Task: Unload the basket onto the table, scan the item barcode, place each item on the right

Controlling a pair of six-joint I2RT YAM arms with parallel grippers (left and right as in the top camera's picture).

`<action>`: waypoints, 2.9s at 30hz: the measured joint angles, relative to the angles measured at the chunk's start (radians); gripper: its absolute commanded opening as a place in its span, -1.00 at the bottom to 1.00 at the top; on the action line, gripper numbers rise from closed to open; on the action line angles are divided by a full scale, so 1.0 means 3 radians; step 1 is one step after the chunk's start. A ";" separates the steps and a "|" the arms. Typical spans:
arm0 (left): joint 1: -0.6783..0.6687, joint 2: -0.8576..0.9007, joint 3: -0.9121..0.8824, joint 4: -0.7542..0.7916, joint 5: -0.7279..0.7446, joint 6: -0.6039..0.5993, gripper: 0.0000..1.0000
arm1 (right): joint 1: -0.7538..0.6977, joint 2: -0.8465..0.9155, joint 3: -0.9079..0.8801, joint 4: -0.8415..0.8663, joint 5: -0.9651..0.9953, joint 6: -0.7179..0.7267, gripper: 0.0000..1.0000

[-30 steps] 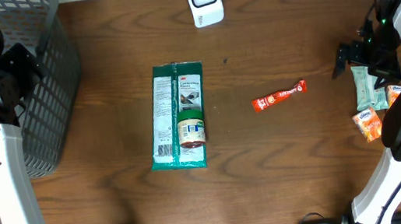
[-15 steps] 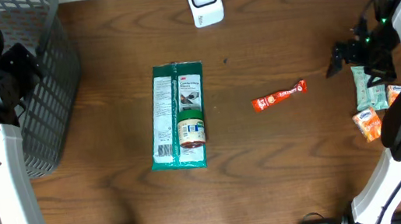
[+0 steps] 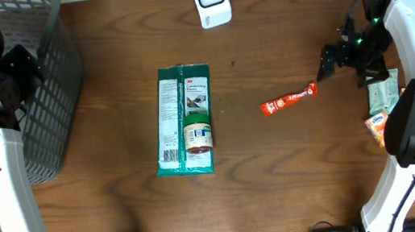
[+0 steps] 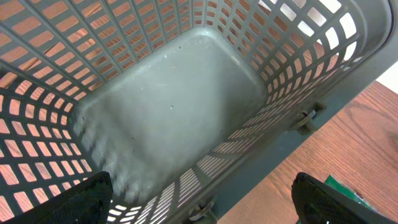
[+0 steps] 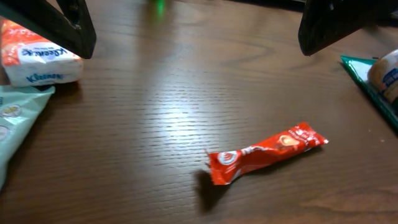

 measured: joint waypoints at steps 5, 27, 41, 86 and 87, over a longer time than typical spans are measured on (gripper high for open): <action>0.0000 0.0000 0.0000 0.0000 0.0000 0.0000 0.85 | 0.0107 0.0000 0.0000 0.0001 -0.0010 -0.0004 0.99; 0.0000 0.0000 0.0000 0.0000 0.0000 0.0000 0.85 | 0.0435 0.0000 0.0000 0.0013 -0.0015 -0.0028 0.99; 0.0000 0.0000 0.0000 0.0000 0.0001 0.0000 0.85 | 0.0540 0.0000 -0.0331 0.0178 -0.0020 -0.0146 0.99; 0.0000 0.0000 0.0000 -0.0001 0.0001 0.0000 0.85 | 0.1027 -0.0217 -0.1783 0.1383 -0.0477 0.0013 0.41; 0.0000 0.0000 0.0000 -0.0001 0.0000 0.0000 0.85 | 0.1026 -0.0251 -0.1788 0.1382 -0.0473 0.0013 0.65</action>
